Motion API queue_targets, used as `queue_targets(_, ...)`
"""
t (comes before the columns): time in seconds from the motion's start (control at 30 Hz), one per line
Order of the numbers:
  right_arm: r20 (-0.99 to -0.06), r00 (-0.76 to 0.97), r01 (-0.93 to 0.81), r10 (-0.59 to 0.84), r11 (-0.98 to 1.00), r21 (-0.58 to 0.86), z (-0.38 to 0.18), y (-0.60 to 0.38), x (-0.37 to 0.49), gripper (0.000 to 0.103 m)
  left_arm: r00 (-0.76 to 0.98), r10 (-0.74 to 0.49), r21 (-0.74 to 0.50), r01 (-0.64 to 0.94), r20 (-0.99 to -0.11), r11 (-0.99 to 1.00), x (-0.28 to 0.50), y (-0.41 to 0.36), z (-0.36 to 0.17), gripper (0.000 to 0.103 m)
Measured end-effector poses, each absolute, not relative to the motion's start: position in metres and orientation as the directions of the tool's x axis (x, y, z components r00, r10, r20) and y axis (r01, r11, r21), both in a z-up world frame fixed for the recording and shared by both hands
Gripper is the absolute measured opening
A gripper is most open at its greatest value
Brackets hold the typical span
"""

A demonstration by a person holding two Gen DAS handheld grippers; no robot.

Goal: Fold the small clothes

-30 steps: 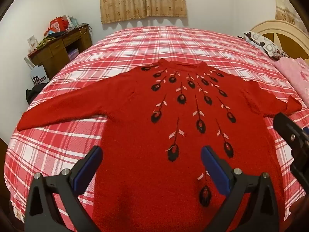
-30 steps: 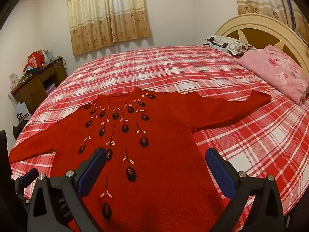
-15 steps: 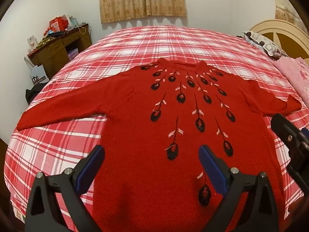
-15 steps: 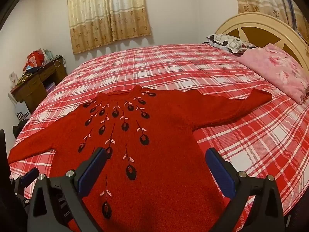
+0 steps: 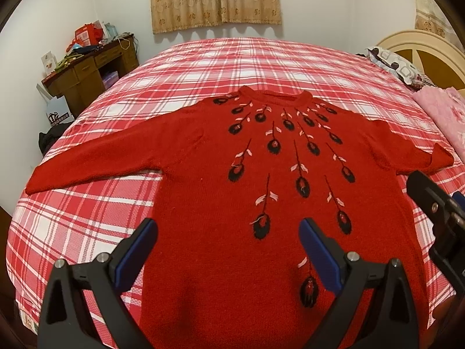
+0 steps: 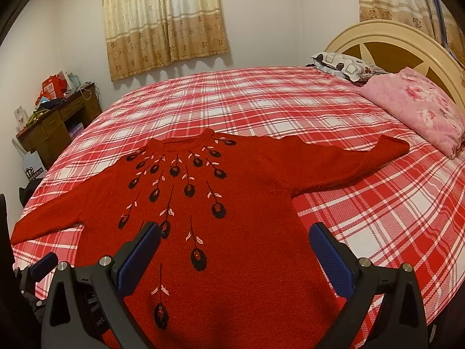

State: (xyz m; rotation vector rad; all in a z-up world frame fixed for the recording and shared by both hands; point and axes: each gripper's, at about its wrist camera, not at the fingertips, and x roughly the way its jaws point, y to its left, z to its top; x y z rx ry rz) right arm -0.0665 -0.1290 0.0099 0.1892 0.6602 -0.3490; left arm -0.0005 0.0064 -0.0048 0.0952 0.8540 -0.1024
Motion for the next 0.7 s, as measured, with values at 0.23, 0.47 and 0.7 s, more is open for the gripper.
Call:
queue_targets(0.23, -0.634, 0.73, 0.371, -0.255, 0.927, 0.054, 0.0101, -0.1277, -0.0656, 0.102, 0.653, -0.059, 0.038, 0.132, -0.755, 0.99, -0.0014, 0.0064, -0.0049, 0.099)
queue_targets(0.47, -0.635, 0.729, 0.367, -0.254, 0.929, 0.051, 0.0098, -0.1263, -0.0657, 0.102, 0.652, -0.065, 0.033, 0.138, -0.755, 0.99, -0.0025, 0.0065, -0.0045, 0.099)
queue_targets(0.7, -0.638, 0.728, 0.368, -0.251, 0.928, 0.055, 0.009, -0.1269, -0.0651, 0.102, 0.65, -0.063, 0.033, 0.134, -0.757, 0.99, -0.002, 0.0065, -0.0045, 0.099)
